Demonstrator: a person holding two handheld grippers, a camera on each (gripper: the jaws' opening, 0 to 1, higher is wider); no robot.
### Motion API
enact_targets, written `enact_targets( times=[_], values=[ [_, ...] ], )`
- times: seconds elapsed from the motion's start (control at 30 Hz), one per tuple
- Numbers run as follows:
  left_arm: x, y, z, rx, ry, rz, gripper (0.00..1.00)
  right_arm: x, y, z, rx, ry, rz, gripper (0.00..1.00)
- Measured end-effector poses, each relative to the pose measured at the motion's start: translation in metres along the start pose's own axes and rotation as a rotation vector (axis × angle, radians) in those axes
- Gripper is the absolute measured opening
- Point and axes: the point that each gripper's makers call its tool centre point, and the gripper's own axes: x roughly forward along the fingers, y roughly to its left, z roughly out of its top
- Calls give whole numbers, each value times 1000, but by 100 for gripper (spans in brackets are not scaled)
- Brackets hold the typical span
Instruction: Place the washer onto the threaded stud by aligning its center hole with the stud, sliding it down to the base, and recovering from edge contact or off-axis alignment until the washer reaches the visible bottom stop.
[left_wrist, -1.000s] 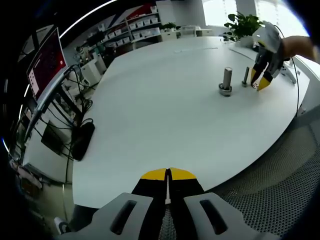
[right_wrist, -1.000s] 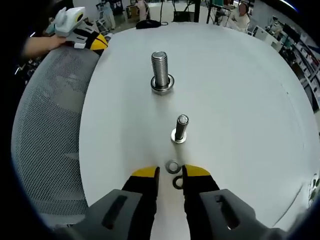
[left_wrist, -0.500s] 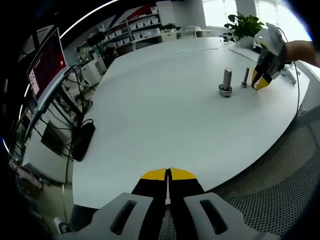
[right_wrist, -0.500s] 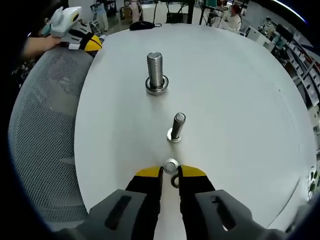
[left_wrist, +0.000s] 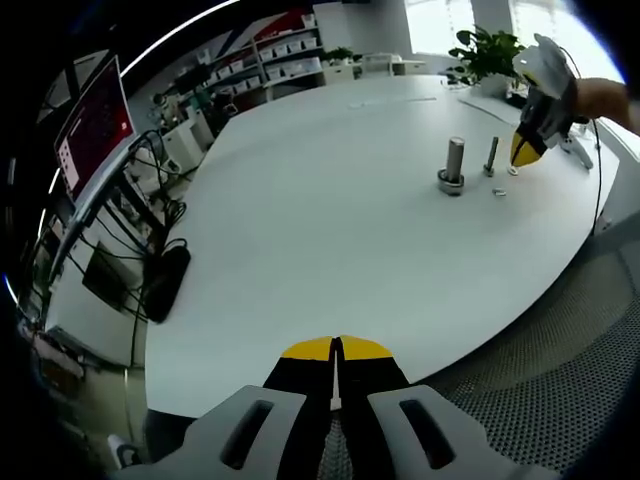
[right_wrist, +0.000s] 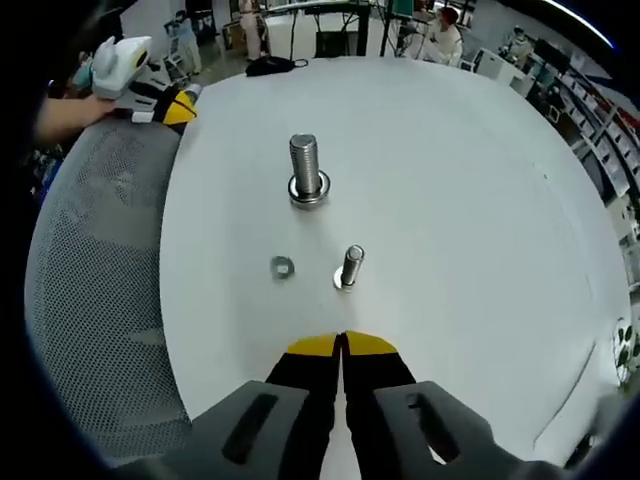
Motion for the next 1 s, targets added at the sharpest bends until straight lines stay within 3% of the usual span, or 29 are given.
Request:
enact_targets(
  times=[0.07, 0.47, 1.0],
  values=[
    [0, 0, 0, 1, 0, 1, 0, 2, 3, -1, 13, 11, 15, 3],
    [0, 1, 0, -1, 1, 3, 0, 2, 37, 26, 25, -67, 95, 10],
    [0, 1, 0, -3, -6, 4, 0, 20, 74, 63, -41, -112, 139, 24]
  ],
)
